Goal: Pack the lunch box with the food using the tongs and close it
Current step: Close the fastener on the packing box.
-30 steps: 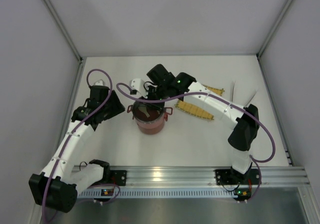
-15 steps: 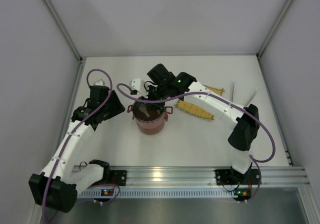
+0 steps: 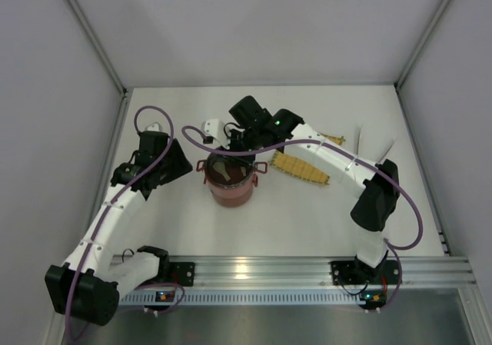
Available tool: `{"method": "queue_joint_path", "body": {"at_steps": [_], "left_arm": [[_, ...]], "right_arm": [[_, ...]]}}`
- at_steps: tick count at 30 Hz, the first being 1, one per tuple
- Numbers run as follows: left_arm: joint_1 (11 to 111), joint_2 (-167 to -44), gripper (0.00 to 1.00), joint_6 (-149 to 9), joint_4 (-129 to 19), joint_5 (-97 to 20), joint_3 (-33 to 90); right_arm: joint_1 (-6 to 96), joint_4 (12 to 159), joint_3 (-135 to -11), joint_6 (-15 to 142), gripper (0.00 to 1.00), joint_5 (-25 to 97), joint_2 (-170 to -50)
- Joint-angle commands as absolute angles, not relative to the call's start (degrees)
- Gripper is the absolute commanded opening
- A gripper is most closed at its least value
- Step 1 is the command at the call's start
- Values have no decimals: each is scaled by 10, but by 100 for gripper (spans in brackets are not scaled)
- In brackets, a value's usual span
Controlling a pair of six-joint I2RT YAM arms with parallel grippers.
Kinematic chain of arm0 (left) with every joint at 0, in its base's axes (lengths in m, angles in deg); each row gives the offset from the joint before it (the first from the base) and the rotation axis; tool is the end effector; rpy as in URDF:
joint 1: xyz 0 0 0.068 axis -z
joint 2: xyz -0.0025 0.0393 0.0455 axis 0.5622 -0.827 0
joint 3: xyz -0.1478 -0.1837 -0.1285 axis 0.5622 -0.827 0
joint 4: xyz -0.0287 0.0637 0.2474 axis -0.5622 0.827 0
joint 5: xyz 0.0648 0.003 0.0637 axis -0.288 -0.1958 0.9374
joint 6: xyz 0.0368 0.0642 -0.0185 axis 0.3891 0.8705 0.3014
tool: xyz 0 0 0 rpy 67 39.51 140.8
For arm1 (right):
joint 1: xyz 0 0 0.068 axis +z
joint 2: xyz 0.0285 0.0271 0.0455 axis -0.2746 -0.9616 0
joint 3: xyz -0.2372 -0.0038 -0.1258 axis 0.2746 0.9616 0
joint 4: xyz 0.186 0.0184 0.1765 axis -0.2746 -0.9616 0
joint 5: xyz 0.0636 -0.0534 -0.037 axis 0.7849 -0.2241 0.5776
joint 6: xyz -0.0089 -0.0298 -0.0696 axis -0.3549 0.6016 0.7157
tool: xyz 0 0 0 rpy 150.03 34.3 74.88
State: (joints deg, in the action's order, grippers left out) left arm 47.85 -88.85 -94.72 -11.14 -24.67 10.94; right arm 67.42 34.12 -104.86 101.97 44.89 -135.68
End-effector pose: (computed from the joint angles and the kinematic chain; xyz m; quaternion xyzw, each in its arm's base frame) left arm 0.2219 -0.0476 0.2762 -0.1972 0.9064 -0.1161 0.3552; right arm 0.2470 0.3390 0.3183 -0.6542 0.6690 0.1871 0.2992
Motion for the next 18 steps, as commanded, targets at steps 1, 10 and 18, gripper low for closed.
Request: {"method": "queue_joint_path", "body": {"at_steps": [1,10,18], "left_arm": [[480,-889,62,-944,-114,-243,131],[480,-890,62,-945,-118,-245,130],[480,-889,63,-945,-118,-247,129]], "right_arm": [[667,337,-1050,1029,1,469,-1369],[670,335,-1054,1024,1,474,-1366],[675,334,-1060,1017,2,467,-1381]]}}
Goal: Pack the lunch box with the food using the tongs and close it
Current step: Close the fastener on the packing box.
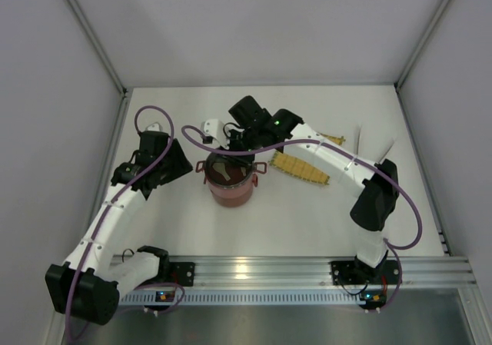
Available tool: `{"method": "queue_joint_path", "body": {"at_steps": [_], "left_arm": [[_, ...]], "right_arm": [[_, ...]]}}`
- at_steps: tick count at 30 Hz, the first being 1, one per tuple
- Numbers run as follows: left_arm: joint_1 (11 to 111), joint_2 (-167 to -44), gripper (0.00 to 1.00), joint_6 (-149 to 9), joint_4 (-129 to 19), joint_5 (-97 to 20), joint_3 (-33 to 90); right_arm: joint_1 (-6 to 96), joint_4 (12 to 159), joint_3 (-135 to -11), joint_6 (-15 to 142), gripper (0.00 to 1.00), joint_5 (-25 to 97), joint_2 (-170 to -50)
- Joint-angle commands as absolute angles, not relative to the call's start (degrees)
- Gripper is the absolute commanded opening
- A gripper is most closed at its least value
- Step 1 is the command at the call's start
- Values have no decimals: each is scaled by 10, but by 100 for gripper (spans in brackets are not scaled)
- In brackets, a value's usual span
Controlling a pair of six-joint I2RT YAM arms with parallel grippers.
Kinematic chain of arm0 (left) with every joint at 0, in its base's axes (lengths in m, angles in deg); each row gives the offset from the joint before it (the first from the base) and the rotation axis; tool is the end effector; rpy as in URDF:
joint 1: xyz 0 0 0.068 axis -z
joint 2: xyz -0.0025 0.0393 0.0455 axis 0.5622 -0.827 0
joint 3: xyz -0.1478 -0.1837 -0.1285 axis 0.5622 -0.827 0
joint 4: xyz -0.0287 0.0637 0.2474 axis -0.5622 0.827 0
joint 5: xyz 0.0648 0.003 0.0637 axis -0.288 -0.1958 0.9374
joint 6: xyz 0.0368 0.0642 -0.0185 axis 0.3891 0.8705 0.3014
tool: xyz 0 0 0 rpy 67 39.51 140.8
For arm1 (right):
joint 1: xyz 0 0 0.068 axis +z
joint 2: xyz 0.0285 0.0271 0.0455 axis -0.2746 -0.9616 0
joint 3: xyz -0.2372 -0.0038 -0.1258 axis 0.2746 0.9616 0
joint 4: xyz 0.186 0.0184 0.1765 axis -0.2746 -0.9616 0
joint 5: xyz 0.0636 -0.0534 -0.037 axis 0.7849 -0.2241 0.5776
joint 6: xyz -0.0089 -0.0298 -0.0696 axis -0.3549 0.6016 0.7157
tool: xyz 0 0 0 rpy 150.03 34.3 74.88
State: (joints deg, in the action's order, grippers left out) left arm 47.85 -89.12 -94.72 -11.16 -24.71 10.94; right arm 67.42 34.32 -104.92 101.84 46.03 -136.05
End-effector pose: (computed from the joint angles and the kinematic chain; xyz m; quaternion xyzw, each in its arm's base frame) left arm 0.2227 -0.0479 0.2752 -0.1972 0.9072 -0.1155 0.3532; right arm 0.2469 0.3409 0.3167 -0.6550 0.6669 0.1964 0.2960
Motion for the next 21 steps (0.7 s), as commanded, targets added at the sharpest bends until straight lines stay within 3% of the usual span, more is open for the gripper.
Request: {"method": "queue_joint_path", "body": {"at_steps": [1,21], "left_arm": [[480,-889,62,-945,-118,-247,129],[480,-888,63,-945,-117,-249,128]], "right_arm": [[676,335,-1061,1015,2,467,-1383],[682,326,-1077,1002,3,463,-1389]]}}
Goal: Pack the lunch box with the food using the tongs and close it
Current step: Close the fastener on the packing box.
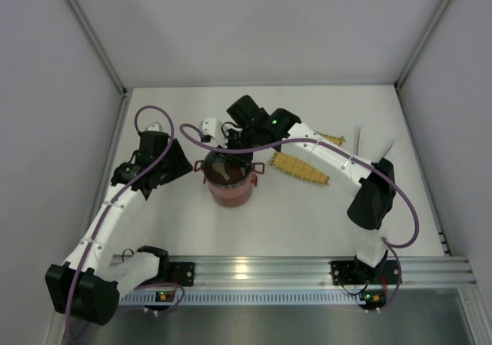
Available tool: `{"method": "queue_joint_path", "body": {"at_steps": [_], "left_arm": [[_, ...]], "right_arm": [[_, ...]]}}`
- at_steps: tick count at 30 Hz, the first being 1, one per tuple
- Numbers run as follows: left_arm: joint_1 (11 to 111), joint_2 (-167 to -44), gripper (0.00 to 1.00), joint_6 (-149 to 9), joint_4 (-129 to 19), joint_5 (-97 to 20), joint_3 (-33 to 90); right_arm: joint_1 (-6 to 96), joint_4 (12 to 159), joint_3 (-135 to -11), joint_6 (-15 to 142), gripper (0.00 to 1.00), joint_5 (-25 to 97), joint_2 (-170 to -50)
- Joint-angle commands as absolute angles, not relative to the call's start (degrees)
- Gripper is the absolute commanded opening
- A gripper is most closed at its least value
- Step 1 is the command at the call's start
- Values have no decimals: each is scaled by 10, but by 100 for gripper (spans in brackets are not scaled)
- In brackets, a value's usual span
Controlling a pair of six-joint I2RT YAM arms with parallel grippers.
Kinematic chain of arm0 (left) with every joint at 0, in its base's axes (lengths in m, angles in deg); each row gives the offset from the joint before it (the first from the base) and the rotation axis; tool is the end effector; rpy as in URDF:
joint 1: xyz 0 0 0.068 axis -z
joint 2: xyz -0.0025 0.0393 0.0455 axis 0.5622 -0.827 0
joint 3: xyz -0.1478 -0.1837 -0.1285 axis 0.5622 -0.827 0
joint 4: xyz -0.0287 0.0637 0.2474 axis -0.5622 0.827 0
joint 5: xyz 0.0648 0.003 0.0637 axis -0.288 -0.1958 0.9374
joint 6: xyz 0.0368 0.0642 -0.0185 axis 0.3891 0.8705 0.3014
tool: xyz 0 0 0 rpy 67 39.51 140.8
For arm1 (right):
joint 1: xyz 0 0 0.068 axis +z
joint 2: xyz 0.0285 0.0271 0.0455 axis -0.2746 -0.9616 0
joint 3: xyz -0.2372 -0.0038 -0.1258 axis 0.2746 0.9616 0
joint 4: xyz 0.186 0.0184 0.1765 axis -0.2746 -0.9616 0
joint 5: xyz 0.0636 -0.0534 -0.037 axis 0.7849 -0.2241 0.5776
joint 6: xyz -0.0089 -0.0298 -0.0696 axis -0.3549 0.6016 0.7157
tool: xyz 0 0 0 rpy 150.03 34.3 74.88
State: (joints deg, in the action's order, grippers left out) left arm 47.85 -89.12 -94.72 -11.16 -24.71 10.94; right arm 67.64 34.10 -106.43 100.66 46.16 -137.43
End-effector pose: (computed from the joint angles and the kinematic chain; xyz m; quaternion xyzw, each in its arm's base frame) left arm 0.2227 -0.0479 0.2752 -0.1972 0.9072 -0.1155 0.3532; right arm 0.2490 0.3464 0.3152 -0.6497 0.6722 0.2010 0.2926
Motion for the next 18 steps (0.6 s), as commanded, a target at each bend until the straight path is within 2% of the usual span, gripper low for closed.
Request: {"method": "queue_joint_path", "body": {"at_steps": [1,18], "left_arm": [[480,-888,63,-945,-118,-250,128],[480,-948,61,-954,-153,-261,139]], "right_arm": [[682,325,-1075,1003,3,463,-1388],[682,332,-1060,1005,2,462,-1388]]}}
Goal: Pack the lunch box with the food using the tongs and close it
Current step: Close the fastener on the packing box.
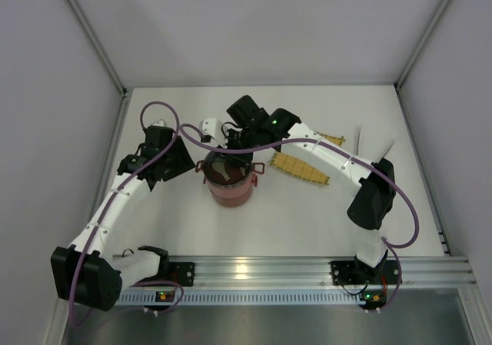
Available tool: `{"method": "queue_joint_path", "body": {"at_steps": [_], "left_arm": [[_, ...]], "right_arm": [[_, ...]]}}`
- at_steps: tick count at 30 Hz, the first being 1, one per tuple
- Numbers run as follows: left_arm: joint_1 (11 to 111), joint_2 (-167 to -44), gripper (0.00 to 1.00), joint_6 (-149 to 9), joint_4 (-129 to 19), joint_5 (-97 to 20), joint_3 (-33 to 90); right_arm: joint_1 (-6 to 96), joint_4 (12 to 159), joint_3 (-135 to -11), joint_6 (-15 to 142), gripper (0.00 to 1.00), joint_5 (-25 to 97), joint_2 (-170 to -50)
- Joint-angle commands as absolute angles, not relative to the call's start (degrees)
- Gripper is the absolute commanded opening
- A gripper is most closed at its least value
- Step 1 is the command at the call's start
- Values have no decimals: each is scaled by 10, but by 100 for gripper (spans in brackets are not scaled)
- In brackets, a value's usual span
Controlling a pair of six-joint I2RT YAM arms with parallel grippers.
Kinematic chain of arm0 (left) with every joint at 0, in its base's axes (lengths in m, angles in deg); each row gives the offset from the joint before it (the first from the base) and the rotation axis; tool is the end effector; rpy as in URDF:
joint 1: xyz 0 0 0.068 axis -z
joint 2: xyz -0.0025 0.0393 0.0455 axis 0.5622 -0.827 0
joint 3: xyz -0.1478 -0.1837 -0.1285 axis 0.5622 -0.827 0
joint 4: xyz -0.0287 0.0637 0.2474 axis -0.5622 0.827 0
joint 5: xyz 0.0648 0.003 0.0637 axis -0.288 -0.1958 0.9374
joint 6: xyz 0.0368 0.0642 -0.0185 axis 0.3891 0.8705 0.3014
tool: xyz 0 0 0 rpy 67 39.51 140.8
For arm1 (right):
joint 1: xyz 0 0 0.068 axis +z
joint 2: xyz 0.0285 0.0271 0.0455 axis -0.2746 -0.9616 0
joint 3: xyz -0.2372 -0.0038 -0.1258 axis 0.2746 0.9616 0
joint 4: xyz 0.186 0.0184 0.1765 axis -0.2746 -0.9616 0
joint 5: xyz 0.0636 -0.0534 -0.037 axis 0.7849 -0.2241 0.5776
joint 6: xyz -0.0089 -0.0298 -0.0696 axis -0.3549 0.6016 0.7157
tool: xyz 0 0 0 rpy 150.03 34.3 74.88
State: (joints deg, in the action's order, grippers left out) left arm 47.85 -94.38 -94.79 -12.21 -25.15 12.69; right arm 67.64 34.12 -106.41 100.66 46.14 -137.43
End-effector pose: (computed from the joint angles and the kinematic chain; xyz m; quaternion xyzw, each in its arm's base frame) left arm 0.2406 -0.0527 0.2673 -0.1970 0.9152 -0.1103 0.3337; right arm 0.2490 0.3464 0.3151 -0.6497 0.6723 0.2008 0.2927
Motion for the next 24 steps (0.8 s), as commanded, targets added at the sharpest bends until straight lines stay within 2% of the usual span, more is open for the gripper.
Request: {"method": "queue_joint_path", "body": {"at_steps": [1,18,24], "left_arm": [[480,-948,61,-955,-156,-261,129],[480,-966,60,-973,-220,-322,99],[480,-957,61,-967,-201,-279,110]], "right_arm": [[683,332,-1060,1006,3,462,-1388],[682,332,-1059,1006,3,461,-1396],[682,333,-1059,1006,2,461,-1396]]}}
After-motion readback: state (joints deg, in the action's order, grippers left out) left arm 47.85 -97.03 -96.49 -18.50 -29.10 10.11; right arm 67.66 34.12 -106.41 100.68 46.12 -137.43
